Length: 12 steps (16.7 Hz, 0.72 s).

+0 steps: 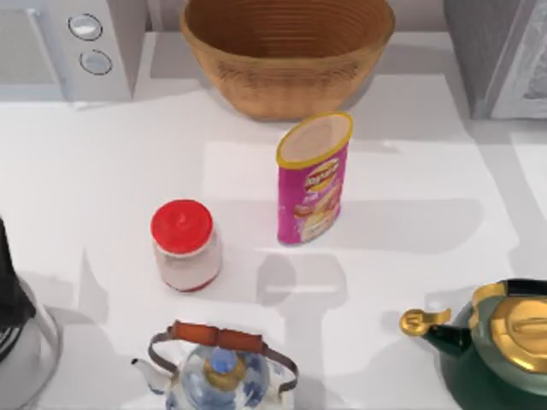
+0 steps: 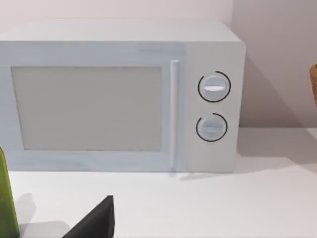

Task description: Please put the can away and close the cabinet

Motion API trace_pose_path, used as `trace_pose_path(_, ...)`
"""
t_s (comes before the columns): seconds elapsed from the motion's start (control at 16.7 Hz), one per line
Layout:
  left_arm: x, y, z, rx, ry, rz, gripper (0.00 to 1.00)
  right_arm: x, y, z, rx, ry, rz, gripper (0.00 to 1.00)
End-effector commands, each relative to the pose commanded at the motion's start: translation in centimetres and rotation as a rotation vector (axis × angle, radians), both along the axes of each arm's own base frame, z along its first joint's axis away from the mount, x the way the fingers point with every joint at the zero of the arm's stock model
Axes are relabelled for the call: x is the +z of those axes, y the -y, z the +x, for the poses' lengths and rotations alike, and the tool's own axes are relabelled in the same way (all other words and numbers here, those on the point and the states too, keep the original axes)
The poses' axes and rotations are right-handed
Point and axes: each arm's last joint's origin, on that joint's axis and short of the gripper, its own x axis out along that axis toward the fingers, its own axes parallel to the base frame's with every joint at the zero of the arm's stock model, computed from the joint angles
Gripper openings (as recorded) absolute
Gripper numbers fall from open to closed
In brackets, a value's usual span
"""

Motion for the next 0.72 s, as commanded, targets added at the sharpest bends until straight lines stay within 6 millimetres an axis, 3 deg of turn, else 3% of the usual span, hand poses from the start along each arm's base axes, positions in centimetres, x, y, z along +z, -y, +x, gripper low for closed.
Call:
trace_pose_path(0.3,0.0,0.0,0.0,0.000,0.000,0.000,1.00,-1.1,0.3,2.9,0.004,-0.005,0.001,0.00)
trace_pose_path(0.6,0.0,0.0,0.0,0.000,0.000,0.000,1.00,-1.2,0.3,3.0,0.004,-0.007,0.001,0.00)
trace_pose_path(0.72,0.0,0.0,0.0,0.000,0.000,0.000,1.00,-1.2,0.3,3.0,0.004,-0.007,0.001,0.15)
